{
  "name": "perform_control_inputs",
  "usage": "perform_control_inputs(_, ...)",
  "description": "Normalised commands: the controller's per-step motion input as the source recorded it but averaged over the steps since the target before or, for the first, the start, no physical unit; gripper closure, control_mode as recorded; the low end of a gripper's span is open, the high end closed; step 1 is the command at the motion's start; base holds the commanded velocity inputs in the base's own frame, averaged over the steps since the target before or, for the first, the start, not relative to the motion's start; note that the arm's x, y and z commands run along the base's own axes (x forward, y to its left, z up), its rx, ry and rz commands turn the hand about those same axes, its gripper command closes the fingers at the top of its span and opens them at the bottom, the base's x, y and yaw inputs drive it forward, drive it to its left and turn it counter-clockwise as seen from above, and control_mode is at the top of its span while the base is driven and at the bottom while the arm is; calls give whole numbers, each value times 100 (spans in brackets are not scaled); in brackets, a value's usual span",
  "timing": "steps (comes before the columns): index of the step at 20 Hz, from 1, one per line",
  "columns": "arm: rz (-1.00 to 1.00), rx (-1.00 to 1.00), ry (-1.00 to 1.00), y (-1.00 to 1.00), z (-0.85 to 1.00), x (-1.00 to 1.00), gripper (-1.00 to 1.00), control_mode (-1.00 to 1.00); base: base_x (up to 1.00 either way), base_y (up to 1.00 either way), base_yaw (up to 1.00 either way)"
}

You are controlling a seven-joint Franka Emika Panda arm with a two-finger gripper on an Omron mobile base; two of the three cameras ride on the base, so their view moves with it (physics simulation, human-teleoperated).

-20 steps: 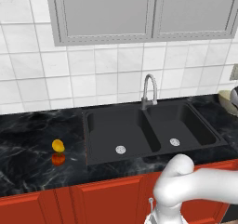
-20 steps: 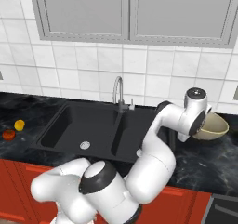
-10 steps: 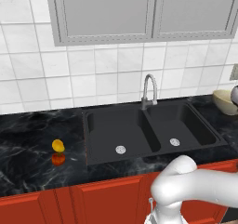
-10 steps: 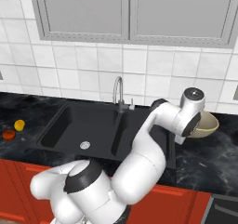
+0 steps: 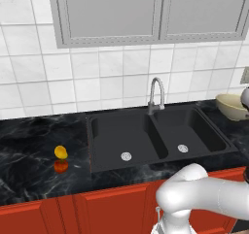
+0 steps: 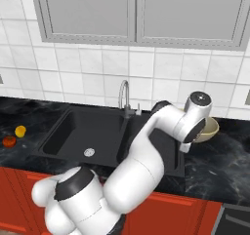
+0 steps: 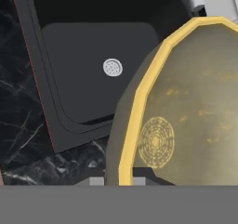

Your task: Remove the mango and tomato from the sink. Then move the bowl and cup from the counter to the sink for washing.

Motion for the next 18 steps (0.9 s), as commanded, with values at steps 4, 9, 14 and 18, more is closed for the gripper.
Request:
perform_control_inputs(4, 13, 0, 0, 27, 2, -12, 100, -100, 0, 0, 0)
perform_control_inputs(9, 10, 0, 1, 25, 0, -5, 100, -100, 0, 0, 0)
perform_control_inputs(14, 7, 0, 1, 31, -1, -2, 100, -100, 0, 0, 0)
perform_control_inputs(18, 5, -2, 3, 35, -13, 11, 100, -100, 0, 0, 0)
